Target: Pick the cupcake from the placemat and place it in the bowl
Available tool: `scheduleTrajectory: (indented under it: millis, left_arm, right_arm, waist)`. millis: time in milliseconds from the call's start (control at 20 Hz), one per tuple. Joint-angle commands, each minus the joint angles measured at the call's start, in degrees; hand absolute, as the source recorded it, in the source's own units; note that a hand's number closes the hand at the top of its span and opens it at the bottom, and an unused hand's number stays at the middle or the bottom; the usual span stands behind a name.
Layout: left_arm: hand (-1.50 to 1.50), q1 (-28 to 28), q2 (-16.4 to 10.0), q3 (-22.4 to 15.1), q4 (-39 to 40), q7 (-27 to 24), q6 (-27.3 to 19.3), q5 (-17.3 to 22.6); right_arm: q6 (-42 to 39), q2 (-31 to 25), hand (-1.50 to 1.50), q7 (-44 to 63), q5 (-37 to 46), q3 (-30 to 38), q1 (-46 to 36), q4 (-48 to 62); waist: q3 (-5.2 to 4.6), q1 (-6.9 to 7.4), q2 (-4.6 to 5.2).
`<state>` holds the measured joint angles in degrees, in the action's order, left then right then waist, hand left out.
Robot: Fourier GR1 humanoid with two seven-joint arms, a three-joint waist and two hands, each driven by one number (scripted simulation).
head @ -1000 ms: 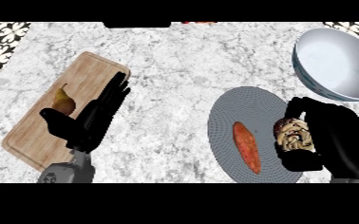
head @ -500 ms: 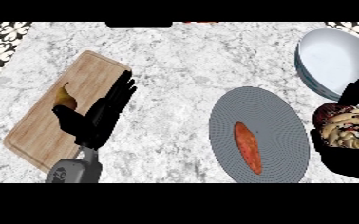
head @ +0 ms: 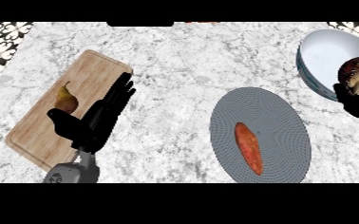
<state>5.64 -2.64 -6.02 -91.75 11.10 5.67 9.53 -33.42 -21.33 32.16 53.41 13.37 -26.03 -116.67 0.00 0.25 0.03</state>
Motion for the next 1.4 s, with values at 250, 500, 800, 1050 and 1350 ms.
scheduleTrajectory:
  millis: [250,500,800,1050,1350]
  left_arm:
    - [0.0,0.93,-0.92,1.82,3.82,-2.84,3.31,1.55]
    - [0.0,4.42,1.6,0.19,2.69,-0.11,-0.39,-0.83]
    - [0.0,-0.26,1.3,-0.85,0.11,-1.14,1.39,-0.29]
    - [0.0,4.69,1.37,-0.87,2.37,0.75,0.42,-1.03]
    - [0.0,4.15,2.0,-1.0,3.42,-0.65,0.45,-0.93]
  right_arm:
    - [15.5,-6.01,1.5,-14.72,-0.22,6.69,-6.56,28.12]
    - [25.0,-9.88,1.5,-23.16,2.94,6.82,-10.97,45.65]
    - [37.22,-11.6,1.5,-28.6,9.23,5.24,-15.67,65.27]
    - [34.37,-12.9,1.5,-22.66,10.61,7.6,-20.7,80.68]
    - [39.89,-14.03,-1.5,-33.08,4.32,13.71,-25.33,91.43]
  waist:
    - [0.02,0.6,0.3]
    - [0.04,0.86,0.39]
    - [0.05,1.47,0.46]
    - [0.14,2.9,1.23]
    - [0.22,2.87,1.35]
